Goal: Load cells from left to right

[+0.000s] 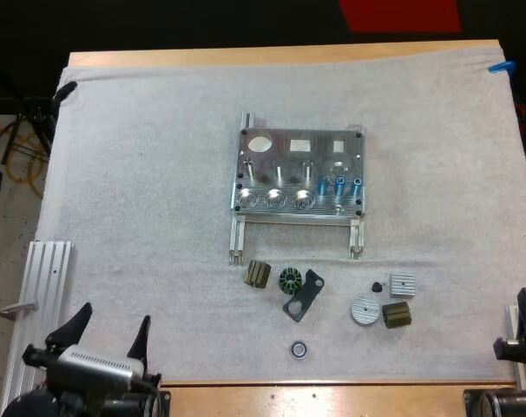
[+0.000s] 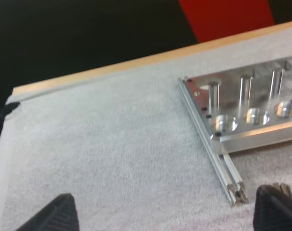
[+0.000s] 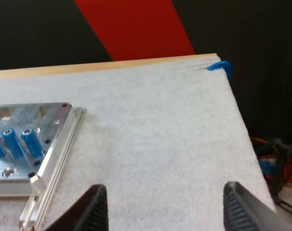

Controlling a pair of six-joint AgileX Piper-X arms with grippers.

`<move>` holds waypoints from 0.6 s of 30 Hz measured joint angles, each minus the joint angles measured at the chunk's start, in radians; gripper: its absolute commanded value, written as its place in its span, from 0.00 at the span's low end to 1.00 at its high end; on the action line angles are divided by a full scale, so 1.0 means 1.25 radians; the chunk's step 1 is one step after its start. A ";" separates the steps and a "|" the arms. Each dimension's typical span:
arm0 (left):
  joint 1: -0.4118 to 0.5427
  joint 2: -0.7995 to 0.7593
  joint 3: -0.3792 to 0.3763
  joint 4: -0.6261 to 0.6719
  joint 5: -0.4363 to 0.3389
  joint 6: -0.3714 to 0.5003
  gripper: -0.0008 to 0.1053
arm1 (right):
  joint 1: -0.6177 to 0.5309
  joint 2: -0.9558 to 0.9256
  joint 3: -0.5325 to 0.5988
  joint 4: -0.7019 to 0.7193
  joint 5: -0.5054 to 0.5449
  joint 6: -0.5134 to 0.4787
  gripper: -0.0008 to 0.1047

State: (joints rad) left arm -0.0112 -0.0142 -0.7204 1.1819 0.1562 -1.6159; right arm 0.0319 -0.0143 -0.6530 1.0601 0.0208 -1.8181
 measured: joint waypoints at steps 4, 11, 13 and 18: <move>0.000 0.000 0.060 -0.051 0.000 0.000 0.69 | 0.000 0.000 0.031 -0.047 -0.002 0.000 0.50; 0.000 0.001 0.145 -0.115 0.000 0.000 0.69 | 0.000 0.001 0.081 -0.057 -0.002 0.000 0.50; 0.000 0.001 0.157 -0.117 0.000 0.000 0.69 | 0.000 0.001 0.091 -0.059 -0.002 0.000 0.50; 0.000 0.001 0.169 -0.123 0.000 -0.004 0.69 | 0.000 0.001 0.116 -0.059 -0.002 0.001 0.50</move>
State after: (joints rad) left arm -0.0112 -0.0123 -0.5096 1.0281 0.1562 -1.6211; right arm 0.0319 -0.0128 -0.5084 0.9864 0.0187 -1.8175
